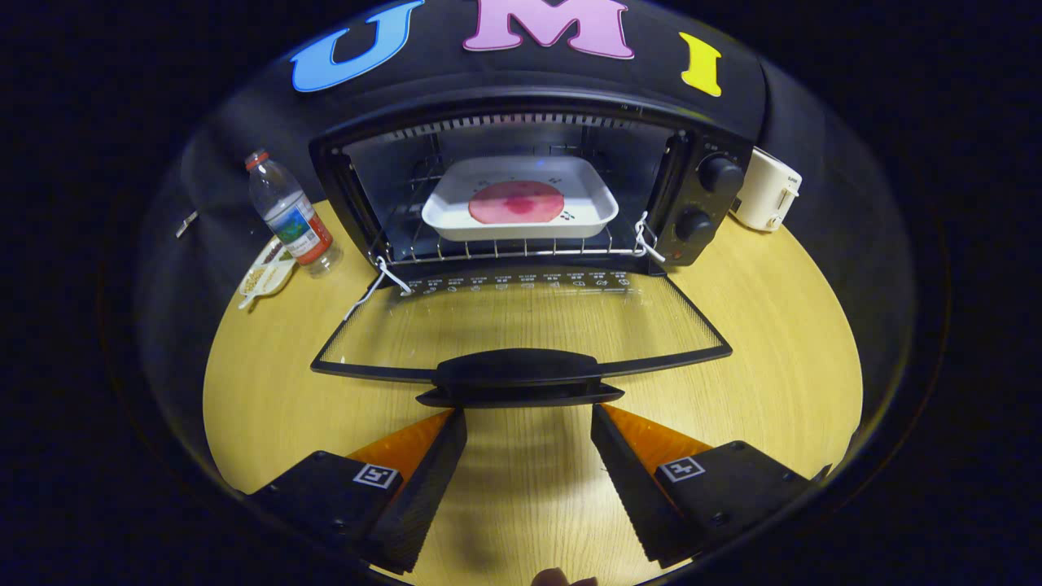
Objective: Open the toaster oven, put the food inside, and close the toaster oven door.
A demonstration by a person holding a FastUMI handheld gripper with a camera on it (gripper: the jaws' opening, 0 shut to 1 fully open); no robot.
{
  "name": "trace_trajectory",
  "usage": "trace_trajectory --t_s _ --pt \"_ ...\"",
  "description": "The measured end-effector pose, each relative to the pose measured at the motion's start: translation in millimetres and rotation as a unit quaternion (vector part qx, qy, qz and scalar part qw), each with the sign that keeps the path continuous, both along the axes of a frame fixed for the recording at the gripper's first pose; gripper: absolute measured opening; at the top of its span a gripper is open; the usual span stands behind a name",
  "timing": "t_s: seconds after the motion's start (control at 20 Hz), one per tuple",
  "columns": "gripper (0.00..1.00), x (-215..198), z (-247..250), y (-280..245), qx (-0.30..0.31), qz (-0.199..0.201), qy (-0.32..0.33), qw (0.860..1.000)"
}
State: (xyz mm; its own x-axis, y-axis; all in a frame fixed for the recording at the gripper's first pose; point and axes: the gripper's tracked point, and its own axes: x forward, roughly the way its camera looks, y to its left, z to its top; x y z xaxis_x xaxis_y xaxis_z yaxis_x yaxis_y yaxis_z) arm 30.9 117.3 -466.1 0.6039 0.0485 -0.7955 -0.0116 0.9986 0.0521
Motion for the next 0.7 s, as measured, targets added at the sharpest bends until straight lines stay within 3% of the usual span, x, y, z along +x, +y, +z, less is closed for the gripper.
trace_trajectory --t_s 0.45,0.7 --pt "1.00 84 156 -25 0.021 -0.009 -0.183 0.983" --pt "1.00 70 231 -67 -0.005 0.001 -0.268 0.963"
